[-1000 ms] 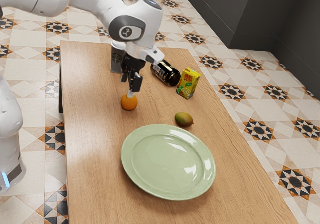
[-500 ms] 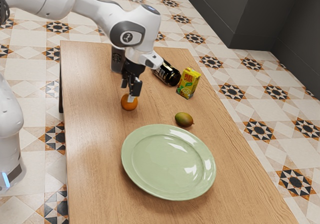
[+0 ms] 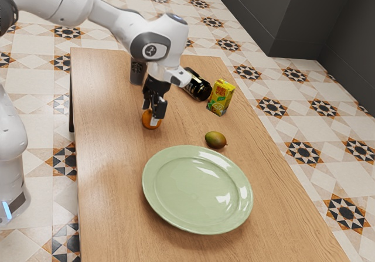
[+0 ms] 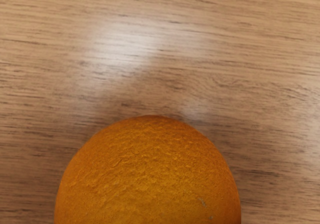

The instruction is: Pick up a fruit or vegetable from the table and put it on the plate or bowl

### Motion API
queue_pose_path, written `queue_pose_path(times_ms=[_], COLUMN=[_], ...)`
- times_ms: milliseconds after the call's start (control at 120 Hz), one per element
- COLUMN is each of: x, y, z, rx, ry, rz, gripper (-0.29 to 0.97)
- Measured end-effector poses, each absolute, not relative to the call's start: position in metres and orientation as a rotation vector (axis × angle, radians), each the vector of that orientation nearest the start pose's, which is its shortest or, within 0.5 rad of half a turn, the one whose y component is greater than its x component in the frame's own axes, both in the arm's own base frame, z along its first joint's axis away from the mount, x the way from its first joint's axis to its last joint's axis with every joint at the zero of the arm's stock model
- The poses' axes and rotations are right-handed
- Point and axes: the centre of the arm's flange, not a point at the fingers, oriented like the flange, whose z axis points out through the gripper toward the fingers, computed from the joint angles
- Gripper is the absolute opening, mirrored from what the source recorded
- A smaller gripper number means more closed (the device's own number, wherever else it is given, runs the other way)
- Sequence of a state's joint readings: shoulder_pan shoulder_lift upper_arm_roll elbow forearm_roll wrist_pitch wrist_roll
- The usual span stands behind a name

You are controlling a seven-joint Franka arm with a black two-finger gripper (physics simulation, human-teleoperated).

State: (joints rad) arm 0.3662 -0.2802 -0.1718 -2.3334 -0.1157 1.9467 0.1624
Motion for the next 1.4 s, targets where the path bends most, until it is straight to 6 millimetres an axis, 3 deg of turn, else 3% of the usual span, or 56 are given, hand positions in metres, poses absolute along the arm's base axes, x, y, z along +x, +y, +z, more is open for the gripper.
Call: queue_pose_path(times_ms=[600,892,1025,1117,1192,1350,1400], x=[0.451,0.452,0.453,0.455,0.464,0.491,0.500], y=[0.081,0.089,0.087,0.079,0.065,0.010,-0.023], z=[0.415,0.415,0.421,0.436,0.463,0.542,0.565], rx=[-3.226,-3.215,-3.202,-3.187,-3.160,-3.089,-3.066], ry=[-0.166,-0.227,-0.236,-0.212,-0.157,0.010,0.095], rz=[0.165,0.136,0.116,0.075,0.021,-0.101,-0.126], gripper=[0.67,0.39,0.36,0.35,0.36,0.37,0.37])
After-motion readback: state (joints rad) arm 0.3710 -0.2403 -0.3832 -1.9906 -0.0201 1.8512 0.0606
